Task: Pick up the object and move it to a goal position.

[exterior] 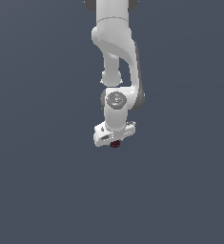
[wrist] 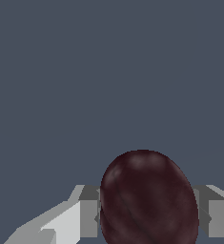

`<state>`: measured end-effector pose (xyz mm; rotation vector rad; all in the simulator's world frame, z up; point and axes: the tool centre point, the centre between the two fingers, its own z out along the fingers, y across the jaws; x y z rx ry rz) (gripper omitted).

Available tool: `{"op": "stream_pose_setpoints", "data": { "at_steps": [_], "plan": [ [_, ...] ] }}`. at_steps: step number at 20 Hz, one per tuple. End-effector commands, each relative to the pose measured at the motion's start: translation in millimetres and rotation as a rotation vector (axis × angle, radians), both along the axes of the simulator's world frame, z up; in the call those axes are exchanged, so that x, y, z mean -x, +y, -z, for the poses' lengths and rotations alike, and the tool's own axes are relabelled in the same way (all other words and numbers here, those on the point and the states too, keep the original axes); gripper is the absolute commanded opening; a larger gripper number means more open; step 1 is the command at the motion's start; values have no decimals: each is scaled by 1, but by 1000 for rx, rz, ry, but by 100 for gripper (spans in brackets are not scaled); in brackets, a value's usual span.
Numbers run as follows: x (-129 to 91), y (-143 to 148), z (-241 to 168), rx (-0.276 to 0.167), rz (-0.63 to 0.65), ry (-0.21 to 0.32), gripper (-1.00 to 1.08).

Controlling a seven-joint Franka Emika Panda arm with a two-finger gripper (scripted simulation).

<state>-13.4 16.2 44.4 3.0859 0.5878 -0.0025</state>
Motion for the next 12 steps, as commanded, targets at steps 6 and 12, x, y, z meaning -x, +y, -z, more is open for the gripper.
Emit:
{"op": "stream_pose_setpoints", "data": {
  "at_steps": [6, 12],
  "plan": [
    [-32, 54, -28, 0, -1, -1, -100],
    [-54, 89, -45, 0, -1, -1, -100]
  ]
}}
